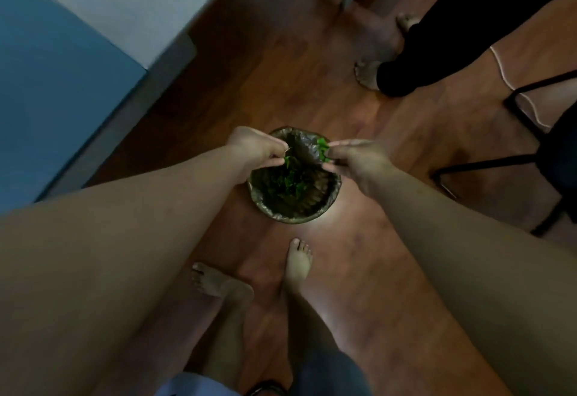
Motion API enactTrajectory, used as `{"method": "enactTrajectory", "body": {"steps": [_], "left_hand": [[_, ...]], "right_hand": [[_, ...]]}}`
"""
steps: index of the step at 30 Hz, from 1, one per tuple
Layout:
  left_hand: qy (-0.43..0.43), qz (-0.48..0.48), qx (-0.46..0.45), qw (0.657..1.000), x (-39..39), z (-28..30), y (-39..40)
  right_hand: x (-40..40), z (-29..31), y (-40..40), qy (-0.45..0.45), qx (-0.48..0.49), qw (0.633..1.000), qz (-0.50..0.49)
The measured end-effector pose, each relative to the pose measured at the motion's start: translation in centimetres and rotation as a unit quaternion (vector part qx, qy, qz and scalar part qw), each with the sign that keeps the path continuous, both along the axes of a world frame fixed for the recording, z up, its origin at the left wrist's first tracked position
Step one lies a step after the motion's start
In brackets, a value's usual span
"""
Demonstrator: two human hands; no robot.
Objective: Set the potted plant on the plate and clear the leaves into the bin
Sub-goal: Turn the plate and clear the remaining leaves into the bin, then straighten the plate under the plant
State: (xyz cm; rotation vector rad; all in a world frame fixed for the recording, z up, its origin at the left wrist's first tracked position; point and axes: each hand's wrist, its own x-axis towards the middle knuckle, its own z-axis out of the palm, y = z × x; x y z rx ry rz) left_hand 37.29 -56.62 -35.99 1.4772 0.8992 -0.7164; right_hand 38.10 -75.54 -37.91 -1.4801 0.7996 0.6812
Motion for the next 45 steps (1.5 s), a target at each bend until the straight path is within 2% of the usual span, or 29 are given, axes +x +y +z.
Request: {"method": "enactTrajectory", "body": {"steps": [6, 11, 13, 15, 20, 25, 28, 35, 37, 40, 45], "left_hand": [[0.053, -0.009, 0.033, 0.998, -0.4, -10.3, -1.3], [0.082, -0.021, 0.043, 0.995, -0.7, -15.0, -2.2], [0.094, -0.025, 0.052, 0.994, -0.7, -15.9, -2.4], [0.102, -0.02, 0.062, 0.993, -0.8, -16.5, -2.3], [0.089, -0.043, 0.081, 0.992, -0.7, -15.4, -1.9], [0.029, -0.105, 0.107, 0.988, -0.7, -10.9, -0.9], [-0.008, -0.108, 0.117, 0.987, -0.7, -5.8, -0.2], [-0.109, -0.142, 0.154, 0.972, -0.4, 11.6, 1.9], [-0.142, -0.15, 0.172, 0.963, -0.5, 15.3, 2.6], [-0.183, -0.138, 0.199, 0.953, -1.7, 21.3, 4.9], [-0.213, -0.042, 0.244, 0.945, -5.0, 27.0, 11.3]], "right_hand": [[-1.3, -10.6, -0.6, 0.062, -0.048, 0.997, 0.012], [-1.7, -15.9, -0.2, 0.109, -0.066, 0.992, -0.004], [-1.6, -17.2, 0.0, 0.108, -0.07, 0.992, -0.02], [-1.5, -17.8, 0.0, 0.104, -0.079, 0.991, 0.01], [-0.9, -15.5, 0.6, 0.078, -0.098, 0.99, 0.058], [-0.5, -10.5, 2.1, -0.002, -0.121, 0.987, 0.108], [-0.5, -5.0, 3.0, -0.035, -0.121, 0.985, 0.122], [-1.4, 11.4, 4.9, -0.105, -0.128, 0.975, 0.151], [-1.0, 14.4, 5.8, -0.12, -0.125, 0.974, 0.147], [-0.4, 20.1, 8.3, -0.157, -0.127, 0.964, 0.175], [0.5, 26.8, 13.8, -0.224, -0.118, 0.931, 0.263]]}}
